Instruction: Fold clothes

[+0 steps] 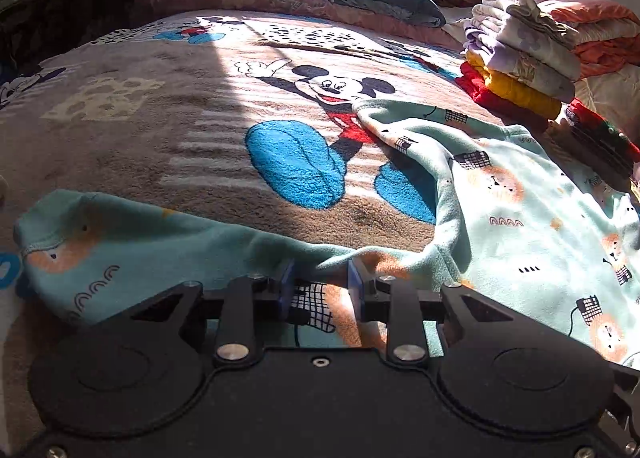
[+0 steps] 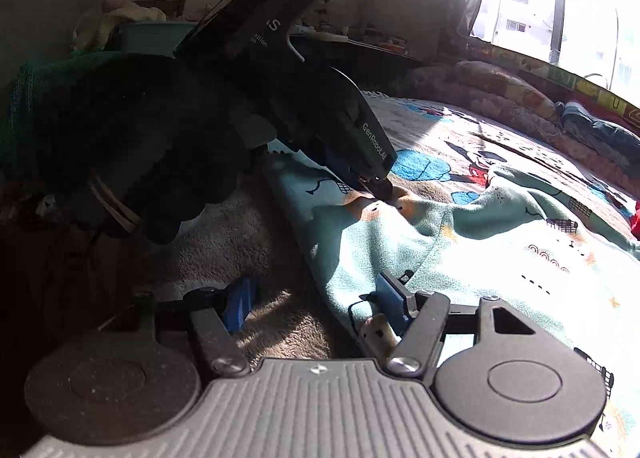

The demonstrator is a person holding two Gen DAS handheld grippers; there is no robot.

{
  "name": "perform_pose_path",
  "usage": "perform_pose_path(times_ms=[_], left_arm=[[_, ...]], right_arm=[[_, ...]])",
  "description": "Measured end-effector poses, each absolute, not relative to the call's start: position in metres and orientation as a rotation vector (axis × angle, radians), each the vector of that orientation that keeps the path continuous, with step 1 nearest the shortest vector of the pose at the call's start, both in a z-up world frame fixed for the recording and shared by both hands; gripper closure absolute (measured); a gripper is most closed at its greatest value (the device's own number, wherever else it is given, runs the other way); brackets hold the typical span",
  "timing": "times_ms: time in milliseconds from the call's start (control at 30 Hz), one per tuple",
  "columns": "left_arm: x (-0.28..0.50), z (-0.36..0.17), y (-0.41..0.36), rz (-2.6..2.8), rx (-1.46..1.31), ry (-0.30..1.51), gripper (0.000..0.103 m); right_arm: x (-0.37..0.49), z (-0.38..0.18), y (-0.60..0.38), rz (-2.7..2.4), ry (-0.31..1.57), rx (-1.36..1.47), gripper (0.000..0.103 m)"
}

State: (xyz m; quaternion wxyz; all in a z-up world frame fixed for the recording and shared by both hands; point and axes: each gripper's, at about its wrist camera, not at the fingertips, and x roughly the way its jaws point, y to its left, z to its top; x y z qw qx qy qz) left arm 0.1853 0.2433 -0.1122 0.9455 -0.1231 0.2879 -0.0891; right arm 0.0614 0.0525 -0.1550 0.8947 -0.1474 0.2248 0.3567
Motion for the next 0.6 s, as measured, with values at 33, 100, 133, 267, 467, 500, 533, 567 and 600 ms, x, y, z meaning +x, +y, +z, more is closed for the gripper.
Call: perform_pose_path(times_ms=[33, 100, 133, 267, 467, 500, 533, 567, 600], left_arm=[[0.187, -0.113, 0.24, -0.191, -0.237, 0.593, 0.077], [0.191, -0.114, 0.233, -0.21, -0.211, 0.605, 0.077], [0.19, -0.114, 0.232, -0.232, -0.212, 0.602, 0.077], [0.182, -0.112, 0.229, -0.355, -0.237, 0.578, 0.075], [0.198, -0.138, 0.222, -0.22, -0.197, 0.648, 0.081], [0.196, -0.131, 0.237, -0.202, -0.251, 0.621, 0.08], [0.194, -0.126, 0.249, -0.189, -0.285, 0.601, 0.08], [0.191, -0.122, 0.266, -0.194, -0.343, 0.591, 0.08], [0.19, -0.122, 0.279, -0.214, -0.407, 0.593, 0.08]], right_arm=[[0.061, -0.155, 0.053, 0.738, 0.466, -0.307, 0.037], [0.063, -0.153, 0.054, 0.739, 0.476, -0.318, 0.037], [0.062, -0.152, 0.055, 0.742, 0.48, -0.327, 0.037], [0.064, -0.148, 0.058, 0.745, 0.485, -0.354, 0.035], [0.064, -0.149, 0.06, 0.738, 0.492, -0.351, 0.034], [0.063, -0.148, 0.059, 0.74, 0.492, -0.359, 0.034], [0.062, -0.147, 0.059, 0.74, 0.488, -0.366, 0.034], [0.061, -0.146, 0.059, 0.74, 0.483, -0.373, 0.034], [0.059, -0.145, 0.059, 0.731, 0.464, -0.378, 0.034]])
